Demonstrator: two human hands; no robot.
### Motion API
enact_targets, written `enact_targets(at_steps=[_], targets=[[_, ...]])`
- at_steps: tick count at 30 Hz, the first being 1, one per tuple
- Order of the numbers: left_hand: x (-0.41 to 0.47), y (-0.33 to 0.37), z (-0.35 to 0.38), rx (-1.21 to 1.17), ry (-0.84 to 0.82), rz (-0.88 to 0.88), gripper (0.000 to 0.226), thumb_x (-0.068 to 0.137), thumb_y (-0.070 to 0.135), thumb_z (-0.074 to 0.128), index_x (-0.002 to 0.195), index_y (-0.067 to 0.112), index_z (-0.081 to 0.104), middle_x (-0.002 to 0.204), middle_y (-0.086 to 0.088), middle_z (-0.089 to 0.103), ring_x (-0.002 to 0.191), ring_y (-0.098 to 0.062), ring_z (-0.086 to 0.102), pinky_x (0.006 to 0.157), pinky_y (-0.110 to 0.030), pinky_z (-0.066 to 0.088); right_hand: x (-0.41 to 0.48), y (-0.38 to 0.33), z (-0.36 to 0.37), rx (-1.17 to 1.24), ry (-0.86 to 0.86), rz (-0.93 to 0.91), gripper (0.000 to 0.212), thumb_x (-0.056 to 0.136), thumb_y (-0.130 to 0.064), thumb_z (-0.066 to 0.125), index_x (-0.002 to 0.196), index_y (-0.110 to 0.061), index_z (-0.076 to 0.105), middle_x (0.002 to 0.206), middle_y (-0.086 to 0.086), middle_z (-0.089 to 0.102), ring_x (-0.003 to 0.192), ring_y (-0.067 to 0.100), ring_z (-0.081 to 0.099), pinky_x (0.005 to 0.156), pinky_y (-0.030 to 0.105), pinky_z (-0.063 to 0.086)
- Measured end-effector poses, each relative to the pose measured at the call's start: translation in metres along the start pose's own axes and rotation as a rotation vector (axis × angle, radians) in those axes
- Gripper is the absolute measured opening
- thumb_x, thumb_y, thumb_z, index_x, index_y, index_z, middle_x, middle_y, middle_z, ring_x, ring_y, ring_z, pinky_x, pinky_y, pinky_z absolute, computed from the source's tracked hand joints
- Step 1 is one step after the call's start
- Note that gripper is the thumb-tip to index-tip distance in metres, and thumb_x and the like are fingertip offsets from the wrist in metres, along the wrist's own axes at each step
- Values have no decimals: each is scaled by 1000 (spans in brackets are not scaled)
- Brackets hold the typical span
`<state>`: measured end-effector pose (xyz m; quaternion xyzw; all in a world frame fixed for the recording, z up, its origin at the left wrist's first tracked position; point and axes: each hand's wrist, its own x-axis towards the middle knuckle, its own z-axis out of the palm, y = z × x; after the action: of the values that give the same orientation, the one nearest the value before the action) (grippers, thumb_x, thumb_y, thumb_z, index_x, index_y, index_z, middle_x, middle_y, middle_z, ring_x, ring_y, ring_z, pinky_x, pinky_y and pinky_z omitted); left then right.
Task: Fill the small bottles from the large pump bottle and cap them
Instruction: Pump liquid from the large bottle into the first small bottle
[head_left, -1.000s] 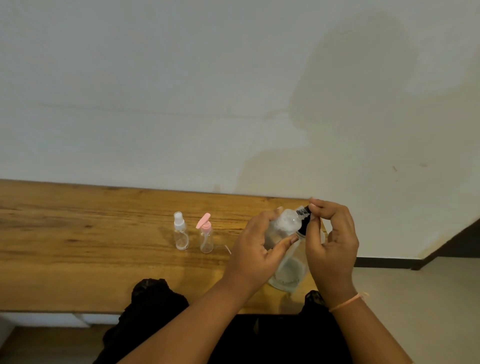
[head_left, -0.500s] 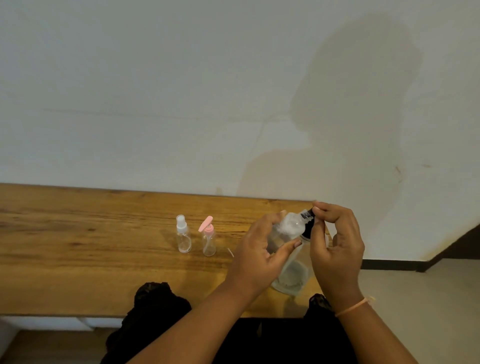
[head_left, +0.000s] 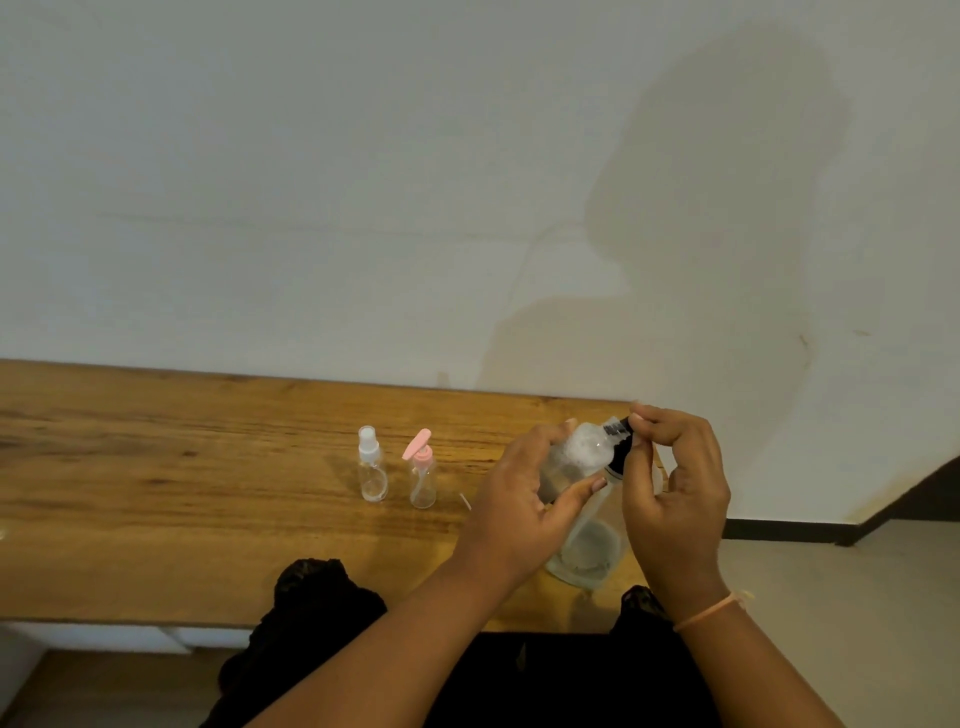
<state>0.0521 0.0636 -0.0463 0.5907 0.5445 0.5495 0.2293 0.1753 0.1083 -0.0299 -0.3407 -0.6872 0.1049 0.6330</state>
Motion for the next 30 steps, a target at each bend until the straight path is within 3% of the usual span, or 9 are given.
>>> enact_targets(at_steps=[5, 12, 17, 22, 30], targets=[[-1, 2, -1, 19, 24, 43, 38, 81, 46, 64, 116, 38, 48, 112, 11, 60, 98, 1, 57, 77, -8, 47, 1, -2, -2, -15, -6, -16, 16, 86, -7, 46, 91, -4, 61, 96, 5, 58, 101, -5, 54, 85, 11, 45], [2, -3, 0, 28, -11, -16, 36, 81, 48, 64, 113, 40, 48, 107, 15, 59, 81, -14, 61, 68, -29, 53, 1, 5, -2, -19, -40, 8, 16, 86, -9, 46, 90, -5, 61, 96, 5, 58, 102, -7, 53, 86, 10, 44], [0, 1, 2, 15, 13, 9, 41, 80, 51, 62, 117, 42, 47, 109, 12, 60, 85, -10, 62, 71, -18, 52, 2, -2, -2, 1, 5, -10, 15, 86, -7, 46, 95, -12, 57, 97, 4, 58, 100, -6, 54, 85, 10, 44], [3, 0, 2, 13, 7, -1, 43, 78, 55, 59, 116, 37, 49, 108, 10, 60, 85, -7, 60, 70, -13, 50, 5, 3, -1, -16, -9, -3, 16, 85, -6, 46, 90, -4, 61, 96, 6, 58, 100, -5, 54, 85, 11, 44], [0, -3, 0, 12, -9, -4, 42, 79, 53, 60, 114, 34, 51, 107, 11, 60, 79, -15, 61, 67, -21, 51, 0, 4, -2, -8, -18, -7, 15, 86, -8, 46, 91, -7, 59, 96, 7, 57, 102, -6, 53, 86, 10, 43]])
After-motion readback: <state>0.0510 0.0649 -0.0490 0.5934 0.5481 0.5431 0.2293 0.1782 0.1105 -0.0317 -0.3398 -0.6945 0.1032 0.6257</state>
